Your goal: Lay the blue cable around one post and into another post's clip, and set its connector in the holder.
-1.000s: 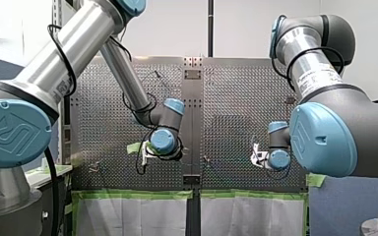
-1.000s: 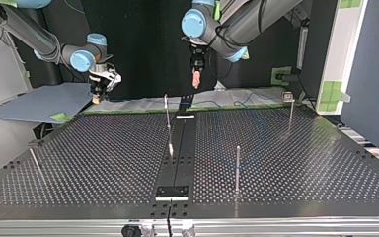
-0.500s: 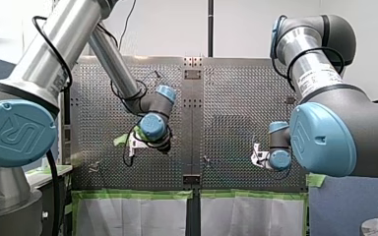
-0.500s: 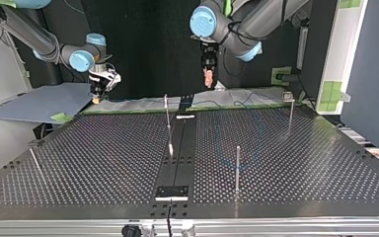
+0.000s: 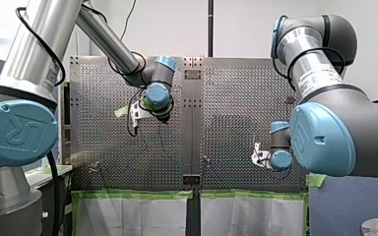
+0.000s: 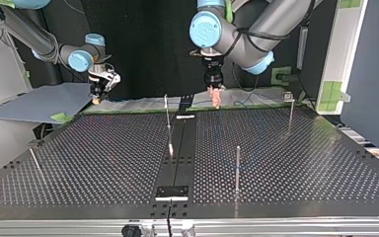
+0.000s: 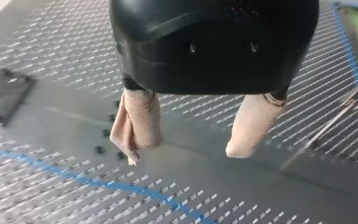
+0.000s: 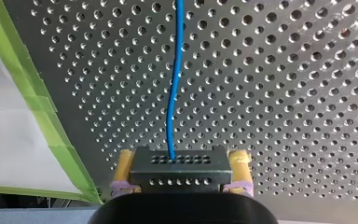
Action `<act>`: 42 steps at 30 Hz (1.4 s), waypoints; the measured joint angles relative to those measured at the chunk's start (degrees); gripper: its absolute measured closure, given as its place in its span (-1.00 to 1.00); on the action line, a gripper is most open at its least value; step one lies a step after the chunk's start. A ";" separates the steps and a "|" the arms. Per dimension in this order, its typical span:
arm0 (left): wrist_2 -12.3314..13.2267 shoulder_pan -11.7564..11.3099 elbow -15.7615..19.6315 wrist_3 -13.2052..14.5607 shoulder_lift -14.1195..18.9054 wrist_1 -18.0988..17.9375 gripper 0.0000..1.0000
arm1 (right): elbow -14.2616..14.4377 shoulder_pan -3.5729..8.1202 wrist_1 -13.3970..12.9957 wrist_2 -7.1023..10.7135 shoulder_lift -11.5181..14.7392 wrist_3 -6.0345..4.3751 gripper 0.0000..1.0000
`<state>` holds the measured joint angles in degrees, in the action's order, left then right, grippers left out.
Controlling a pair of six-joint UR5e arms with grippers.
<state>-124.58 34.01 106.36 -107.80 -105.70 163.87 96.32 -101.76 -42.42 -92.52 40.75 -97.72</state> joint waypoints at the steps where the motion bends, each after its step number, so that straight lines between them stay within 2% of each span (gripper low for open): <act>1: -0.50 -0.10 -0.09 -0.18 0.49 0.48 -1.00 | -0.01 0.03 -0.01 0.04 0.00 -0.06 0.59; 11: -5.65 -1.34 -0.22 -0.93 6.00 5.99 -1.00 | -0.01 0.33 0.06 0.24 0.00 -0.38 0.59; 18: -6.18 -3.15 -0.28 -2.05 9.81 9.45 -1.00 | 0.02 0.36 0.18 1.08 0.00 -0.46 0.59; 22: -4.91 -4.92 -0.26 -3.60 11.83 9.05 -1.00 | 0.01 0.34 0.58 1.20 0.00 -0.55 0.59; 34: 1.21 -11.16 -0.14 -9.78 18.13 3.17 -1.00 | 0.01 0.14 1.79 1.45 0.00 -0.73 0.59; 39: 3.87 -13.81 0.19 -12.43 20.59 0.55 -1.00 | 0.04 -0.28 2.24 3.17 0.00 -0.84 0.59; 42: 5.52 -15.46 0.21 -14.08 20.45 -1.11 -1.00 | 0.05 -0.42 2.55 4.16 0.00 -0.86 0.59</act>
<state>-119.06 18.55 106.57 -121.88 -85.25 162.76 96.37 -102.18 -39.87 -88.36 40.75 -98.58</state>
